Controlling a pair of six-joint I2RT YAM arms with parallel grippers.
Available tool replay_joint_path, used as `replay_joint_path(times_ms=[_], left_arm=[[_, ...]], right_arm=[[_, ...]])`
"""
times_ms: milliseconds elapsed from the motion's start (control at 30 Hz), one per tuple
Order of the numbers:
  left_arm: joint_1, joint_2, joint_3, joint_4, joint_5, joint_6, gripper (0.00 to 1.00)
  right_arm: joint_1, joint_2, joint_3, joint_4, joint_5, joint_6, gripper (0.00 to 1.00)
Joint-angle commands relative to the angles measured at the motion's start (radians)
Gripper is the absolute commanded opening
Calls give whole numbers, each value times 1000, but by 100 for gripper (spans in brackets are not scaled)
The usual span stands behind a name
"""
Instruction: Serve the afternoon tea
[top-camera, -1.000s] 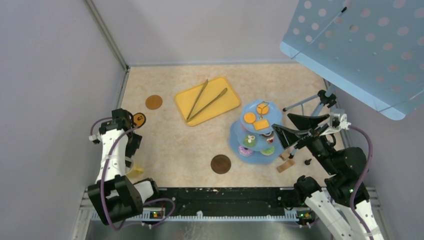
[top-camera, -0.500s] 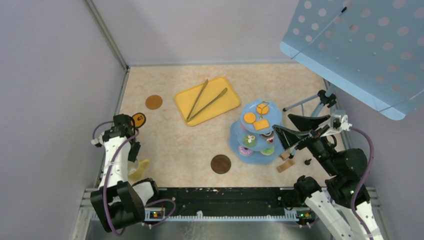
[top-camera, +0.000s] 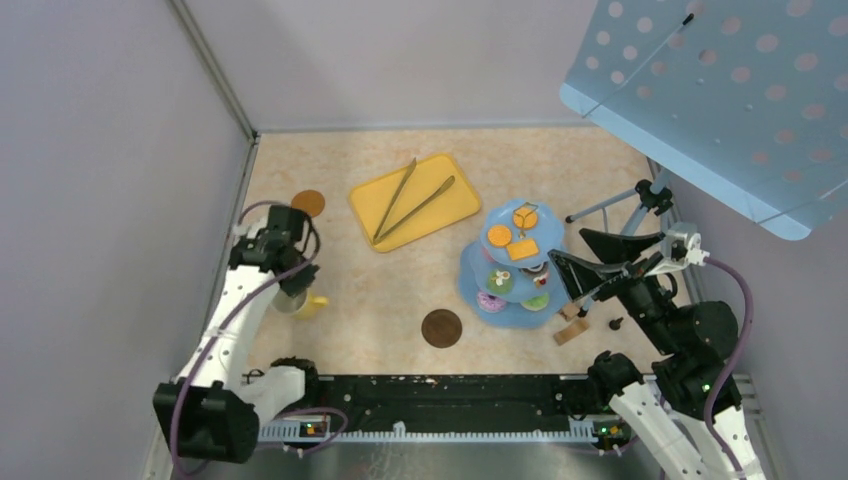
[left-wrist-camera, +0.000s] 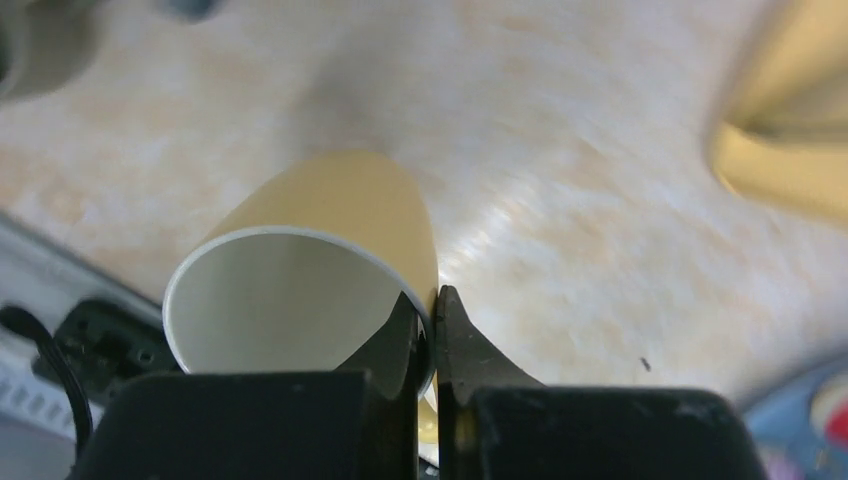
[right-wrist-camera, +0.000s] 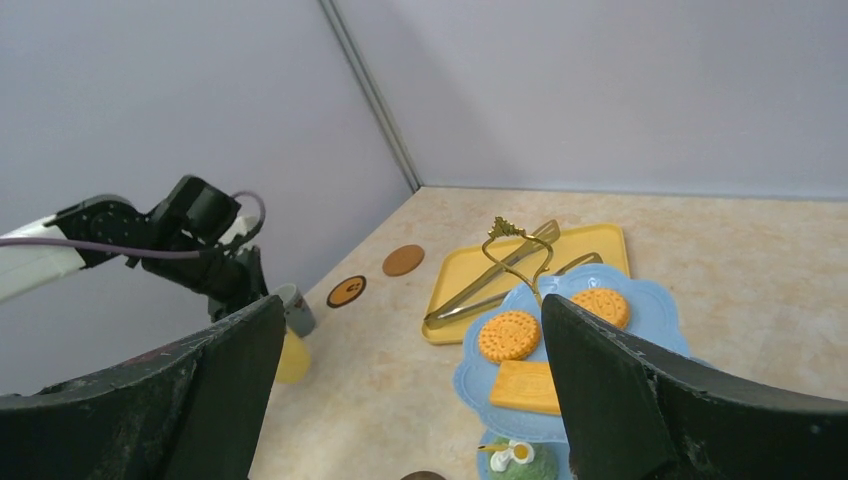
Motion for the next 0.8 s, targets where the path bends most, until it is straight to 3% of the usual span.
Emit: replay_joint_path(times_ms=[0,133,467,767], left_arm=[[-315,45,217,77,-30,180,0],[-595,48,212,231,80,412,0],[-1130,275,286,232,-19,415,0],[-1280,444,386,255,-19,441,0]], right_arm=[[-7,0,-2,33,17,-1,98],[-6,13,9,37,18,-7,98],[-6,16,5,28,30,-5,97],[-6,15,9,18,32,1,97]])
